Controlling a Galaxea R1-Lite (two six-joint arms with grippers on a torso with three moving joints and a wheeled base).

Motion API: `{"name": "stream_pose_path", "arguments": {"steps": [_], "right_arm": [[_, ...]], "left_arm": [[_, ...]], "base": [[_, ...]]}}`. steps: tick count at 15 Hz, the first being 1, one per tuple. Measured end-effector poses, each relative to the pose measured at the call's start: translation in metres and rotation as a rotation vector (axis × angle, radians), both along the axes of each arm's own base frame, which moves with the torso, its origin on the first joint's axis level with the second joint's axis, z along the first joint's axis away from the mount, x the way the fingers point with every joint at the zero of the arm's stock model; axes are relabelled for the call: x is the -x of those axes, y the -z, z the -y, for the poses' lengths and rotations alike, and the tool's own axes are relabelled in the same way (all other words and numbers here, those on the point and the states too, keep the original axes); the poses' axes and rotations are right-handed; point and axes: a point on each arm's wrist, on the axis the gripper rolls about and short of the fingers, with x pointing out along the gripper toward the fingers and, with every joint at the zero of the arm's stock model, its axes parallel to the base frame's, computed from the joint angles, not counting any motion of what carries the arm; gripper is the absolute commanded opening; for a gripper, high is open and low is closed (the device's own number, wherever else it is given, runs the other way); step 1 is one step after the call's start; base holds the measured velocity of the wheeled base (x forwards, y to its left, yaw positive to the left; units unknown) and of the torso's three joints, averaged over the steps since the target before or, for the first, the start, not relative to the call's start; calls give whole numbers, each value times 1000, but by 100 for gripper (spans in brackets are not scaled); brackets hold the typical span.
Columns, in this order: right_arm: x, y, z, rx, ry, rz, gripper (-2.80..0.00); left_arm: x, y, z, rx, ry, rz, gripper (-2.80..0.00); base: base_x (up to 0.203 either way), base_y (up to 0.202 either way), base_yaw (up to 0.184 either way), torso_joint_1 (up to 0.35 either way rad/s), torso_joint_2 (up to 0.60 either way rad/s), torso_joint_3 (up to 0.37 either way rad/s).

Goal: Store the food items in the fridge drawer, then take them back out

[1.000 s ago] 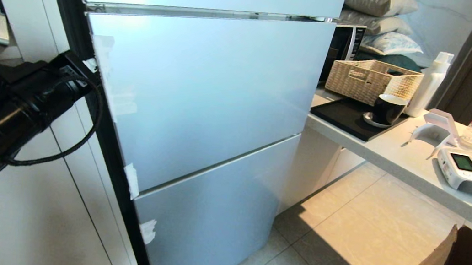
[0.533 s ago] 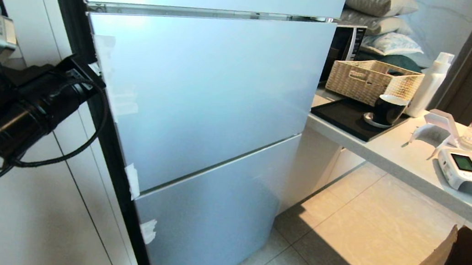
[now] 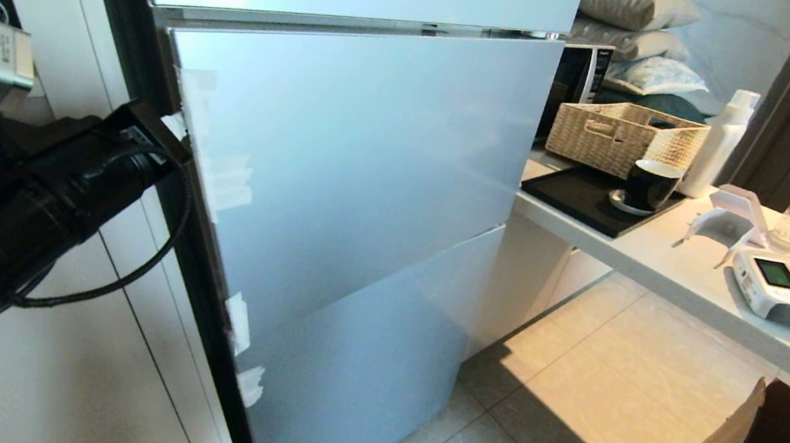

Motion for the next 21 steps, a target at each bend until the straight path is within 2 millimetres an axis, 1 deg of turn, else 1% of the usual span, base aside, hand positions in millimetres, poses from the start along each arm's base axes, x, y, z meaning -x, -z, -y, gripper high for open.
{"name": "stream_pose_path", "arguments": {"steps": [5,9,12,15,18,20,21], "right_arm": [[0,0,0,0,0,0,-280],[0,0,0,0,0,0,-280],[0,0,0,0,0,0,-280],[0,0,0,0,0,0,-280],[0,0,0,0,0,0,-280],[0,0,0,0,0,0,-280],[0,0,0,0,0,0,-280]], "left_arm": [[28,-1,9,-9,92,11,-280],[42,0,20,-12,194,17,-280],[57,6,31,-27,319,9,-280],[73,16,39,-39,438,-21,-280],[89,21,34,-50,566,-15,-280],[93,19,31,-47,569,-3,-280],[92,19,29,-49,550,-2,-280]], "base": [[0,0,0,0,0,0],[0,0,0,0,0,0],[0,0,0,0,0,0],[0,0,0,0,0,0],[0,0,0,0,0,0],[0,0,0,0,0,0],[0,0,0,0,0,0]]}}
